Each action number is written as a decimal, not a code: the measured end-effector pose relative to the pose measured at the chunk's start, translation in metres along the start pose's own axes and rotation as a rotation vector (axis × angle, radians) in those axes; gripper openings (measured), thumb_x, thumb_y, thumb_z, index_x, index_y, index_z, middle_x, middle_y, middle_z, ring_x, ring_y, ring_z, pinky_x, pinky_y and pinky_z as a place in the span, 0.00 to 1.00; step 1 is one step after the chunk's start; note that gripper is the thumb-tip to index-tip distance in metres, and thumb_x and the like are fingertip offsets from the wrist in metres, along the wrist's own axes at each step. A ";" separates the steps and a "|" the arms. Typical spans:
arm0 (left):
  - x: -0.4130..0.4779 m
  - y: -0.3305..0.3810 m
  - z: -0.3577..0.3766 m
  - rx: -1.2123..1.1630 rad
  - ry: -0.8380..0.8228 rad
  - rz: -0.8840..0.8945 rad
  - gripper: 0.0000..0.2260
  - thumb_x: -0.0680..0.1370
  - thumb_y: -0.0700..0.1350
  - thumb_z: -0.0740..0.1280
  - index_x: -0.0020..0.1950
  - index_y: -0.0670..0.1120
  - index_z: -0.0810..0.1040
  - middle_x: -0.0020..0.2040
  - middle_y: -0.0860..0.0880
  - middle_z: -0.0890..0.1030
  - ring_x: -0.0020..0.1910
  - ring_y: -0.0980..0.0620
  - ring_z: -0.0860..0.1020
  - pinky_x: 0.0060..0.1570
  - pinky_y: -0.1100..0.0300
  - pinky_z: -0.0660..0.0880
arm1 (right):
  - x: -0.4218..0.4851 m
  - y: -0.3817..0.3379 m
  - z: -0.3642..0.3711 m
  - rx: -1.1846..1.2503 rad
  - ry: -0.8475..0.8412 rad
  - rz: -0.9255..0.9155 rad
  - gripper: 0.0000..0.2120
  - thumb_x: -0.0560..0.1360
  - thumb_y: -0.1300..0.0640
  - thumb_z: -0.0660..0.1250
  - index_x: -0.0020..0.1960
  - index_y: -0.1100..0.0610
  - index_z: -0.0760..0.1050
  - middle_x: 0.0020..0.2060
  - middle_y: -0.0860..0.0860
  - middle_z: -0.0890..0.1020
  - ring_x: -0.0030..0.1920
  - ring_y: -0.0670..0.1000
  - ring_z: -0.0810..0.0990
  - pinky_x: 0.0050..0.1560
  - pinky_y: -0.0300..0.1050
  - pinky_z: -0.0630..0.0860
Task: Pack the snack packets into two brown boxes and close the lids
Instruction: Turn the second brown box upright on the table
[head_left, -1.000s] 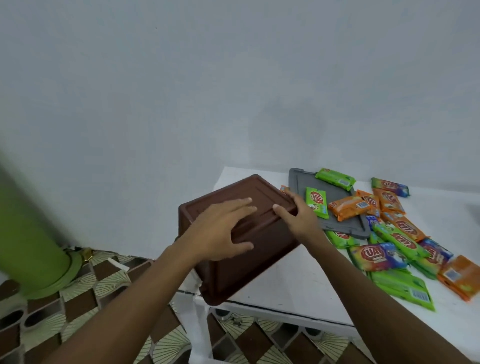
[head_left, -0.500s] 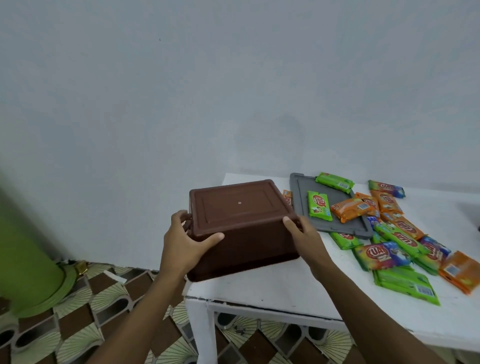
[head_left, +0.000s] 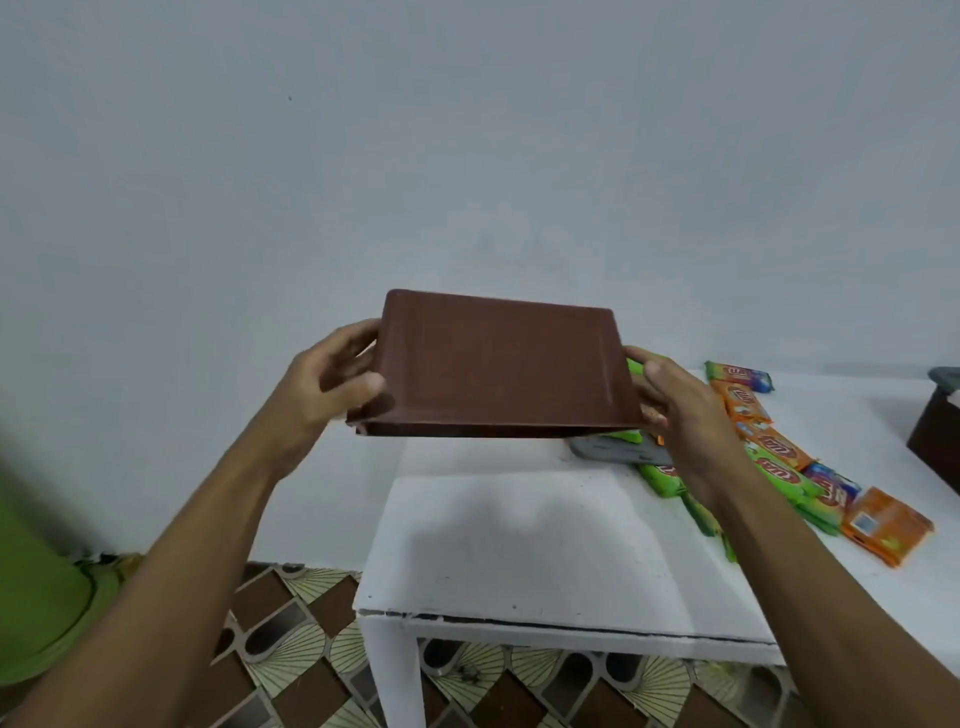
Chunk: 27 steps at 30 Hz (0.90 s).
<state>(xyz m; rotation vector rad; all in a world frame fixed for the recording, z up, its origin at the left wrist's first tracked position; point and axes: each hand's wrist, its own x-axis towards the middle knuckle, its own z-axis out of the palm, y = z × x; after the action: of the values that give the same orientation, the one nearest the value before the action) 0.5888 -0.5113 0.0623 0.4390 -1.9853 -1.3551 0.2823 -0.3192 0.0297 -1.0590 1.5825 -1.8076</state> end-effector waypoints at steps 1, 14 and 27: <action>0.001 0.001 0.004 0.041 -0.047 0.020 0.38 0.66 0.61 0.74 0.73 0.56 0.67 0.67 0.56 0.76 0.66 0.54 0.75 0.52 0.58 0.77 | -0.003 -0.001 -0.005 0.004 -0.039 -0.028 0.18 0.78 0.48 0.63 0.67 0.49 0.75 0.60 0.53 0.82 0.62 0.53 0.79 0.61 0.50 0.73; 0.028 -0.006 0.051 0.451 0.551 0.011 0.20 0.79 0.65 0.55 0.58 0.52 0.74 0.47 0.52 0.83 0.47 0.56 0.80 0.47 0.61 0.73 | -0.016 0.004 -0.013 -0.533 0.183 -0.278 0.26 0.79 0.37 0.56 0.46 0.58 0.80 0.39 0.47 0.81 0.42 0.45 0.77 0.39 0.39 0.70; 0.042 -0.057 0.063 0.777 0.294 -0.153 0.27 0.80 0.63 0.54 0.71 0.45 0.65 0.62 0.43 0.76 0.57 0.44 0.76 0.53 0.53 0.71 | 0.019 0.018 -0.005 -0.816 0.273 0.039 0.27 0.80 0.37 0.53 0.34 0.57 0.67 0.31 0.50 0.74 0.32 0.47 0.69 0.32 0.45 0.61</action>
<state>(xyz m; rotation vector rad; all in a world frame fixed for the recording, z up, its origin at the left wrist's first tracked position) 0.5096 -0.5170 0.0113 1.0886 -2.1870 -0.4958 0.2653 -0.3352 0.0163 -1.1100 2.5978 -1.3121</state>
